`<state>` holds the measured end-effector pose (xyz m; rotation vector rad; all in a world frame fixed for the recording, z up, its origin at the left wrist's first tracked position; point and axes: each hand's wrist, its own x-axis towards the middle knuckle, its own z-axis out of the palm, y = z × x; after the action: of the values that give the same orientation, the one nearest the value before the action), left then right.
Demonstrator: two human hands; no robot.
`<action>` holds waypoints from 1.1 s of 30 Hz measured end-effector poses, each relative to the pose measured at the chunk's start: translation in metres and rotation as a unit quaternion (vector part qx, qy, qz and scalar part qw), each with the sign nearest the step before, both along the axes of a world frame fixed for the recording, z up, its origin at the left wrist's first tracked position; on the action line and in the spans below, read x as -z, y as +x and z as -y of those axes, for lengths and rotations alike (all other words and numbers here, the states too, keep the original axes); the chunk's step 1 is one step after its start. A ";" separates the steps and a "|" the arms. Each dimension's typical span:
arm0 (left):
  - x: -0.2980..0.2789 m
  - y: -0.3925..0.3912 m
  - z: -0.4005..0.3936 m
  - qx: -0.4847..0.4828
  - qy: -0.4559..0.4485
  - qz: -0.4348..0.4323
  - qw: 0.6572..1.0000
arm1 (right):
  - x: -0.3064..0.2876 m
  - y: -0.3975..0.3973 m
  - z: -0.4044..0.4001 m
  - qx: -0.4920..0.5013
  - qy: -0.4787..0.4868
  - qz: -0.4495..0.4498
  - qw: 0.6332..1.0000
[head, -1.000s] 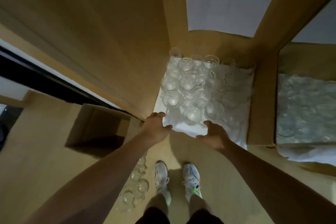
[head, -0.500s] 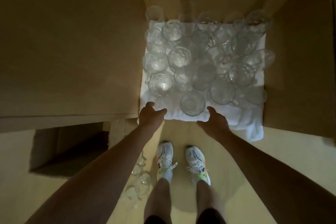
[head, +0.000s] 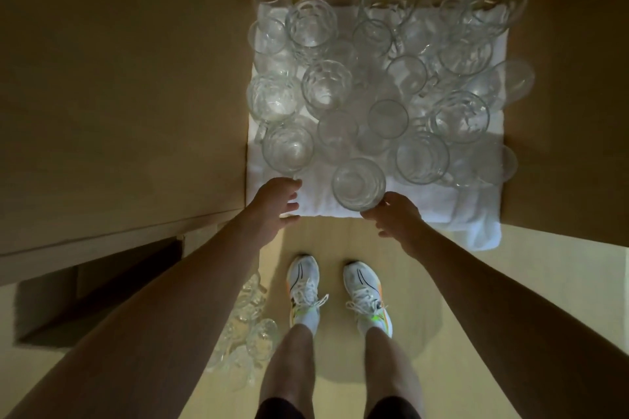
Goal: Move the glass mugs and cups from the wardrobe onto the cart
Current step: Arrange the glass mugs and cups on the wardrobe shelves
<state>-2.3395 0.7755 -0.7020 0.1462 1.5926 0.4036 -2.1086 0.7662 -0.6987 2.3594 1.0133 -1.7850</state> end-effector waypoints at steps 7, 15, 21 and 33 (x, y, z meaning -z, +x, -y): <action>-0.009 0.002 0.005 -0.048 0.002 -0.022 0.999 | -0.006 -0.006 0.006 0.091 -0.047 -0.031 0.994; -0.026 0.006 0.016 -0.055 0.001 -0.043 0.998 | -0.020 -0.005 0.008 0.106 -0.068 -0.027 0.992; -0.064 0.008 0.031 -0.052 -0.009 -0.061 0.997 | -0.042 0.007 0.024 0.096 -0.067 -0.019 0.993; -0.213 0.022 0.038 -0.049 0.033 -0.076 0.995 | -0.164 0.018 0.019 0.096 -0.010 -0.065 0.993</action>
<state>-2.3171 0.7372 -0.4885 0.1516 1.7414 0.5316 -2.0909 0.7471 -0.5350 2.4294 0.7996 -2.0281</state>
